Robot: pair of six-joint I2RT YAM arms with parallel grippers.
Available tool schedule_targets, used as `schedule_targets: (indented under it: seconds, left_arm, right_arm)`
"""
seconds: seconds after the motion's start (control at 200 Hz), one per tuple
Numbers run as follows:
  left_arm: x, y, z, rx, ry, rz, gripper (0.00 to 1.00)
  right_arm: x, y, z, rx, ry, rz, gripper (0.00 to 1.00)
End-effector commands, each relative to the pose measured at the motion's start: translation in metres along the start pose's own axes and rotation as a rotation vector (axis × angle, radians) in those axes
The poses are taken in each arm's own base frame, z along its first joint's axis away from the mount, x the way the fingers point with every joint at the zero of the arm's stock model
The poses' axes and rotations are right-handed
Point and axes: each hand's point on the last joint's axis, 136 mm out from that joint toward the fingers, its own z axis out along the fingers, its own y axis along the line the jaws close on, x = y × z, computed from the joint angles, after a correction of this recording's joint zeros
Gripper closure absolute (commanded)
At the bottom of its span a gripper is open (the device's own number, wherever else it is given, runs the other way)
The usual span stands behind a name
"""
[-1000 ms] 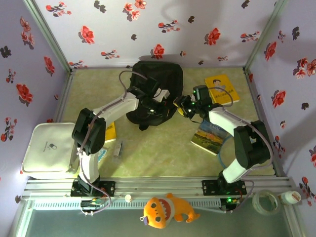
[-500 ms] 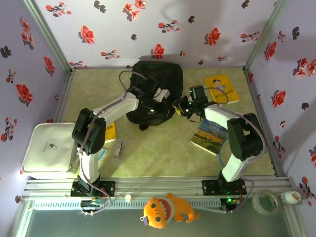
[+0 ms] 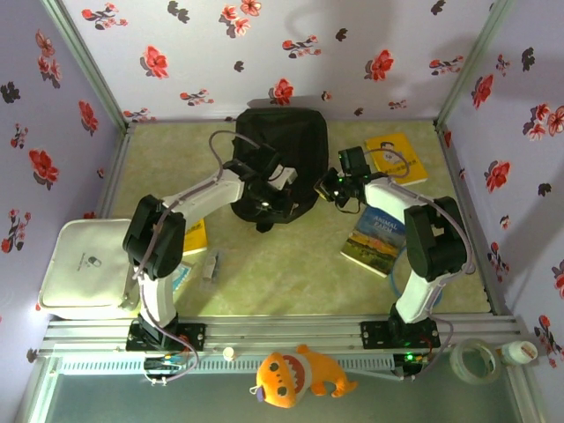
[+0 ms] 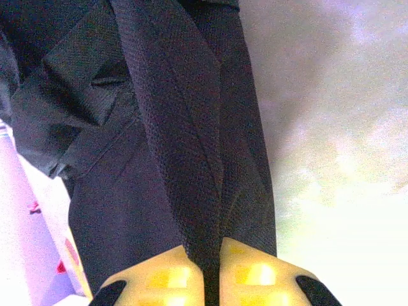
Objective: Pack the student bag
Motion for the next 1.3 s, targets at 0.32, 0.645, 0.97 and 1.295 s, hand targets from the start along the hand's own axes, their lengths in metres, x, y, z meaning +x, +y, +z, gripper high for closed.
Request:
schedule_targets:
  seconds: [0.32,0.645,0.97,1.295]
  left_arm:
    - [0.016,0.028,-0.036,-0.060,-0.045,-0.008,1.00]
    - [-0.022,-0.048,-0.017,0.085,-0.116,0.076,1.00]
    - [-0.027,-0.082,0.013,0.145,-0.100,0.089,1.00]
    - [-0.015,-0.075,0.024,0.129,-0.054,0.081,1.00]
  right_arm:
    - [-0.029,0.006,-0.004,-0.029,-0.043,-0.017,0.78]
    - [0.013,0.006,-0.044,-0.112,-0.003,0.111,0.34]
    - [0.034,-0.013,-0.056,-0.073,0.045,0.213,0.30]
    - [0.043,-0.026,-0.039,-0.015,0.042,0.288,0.39]
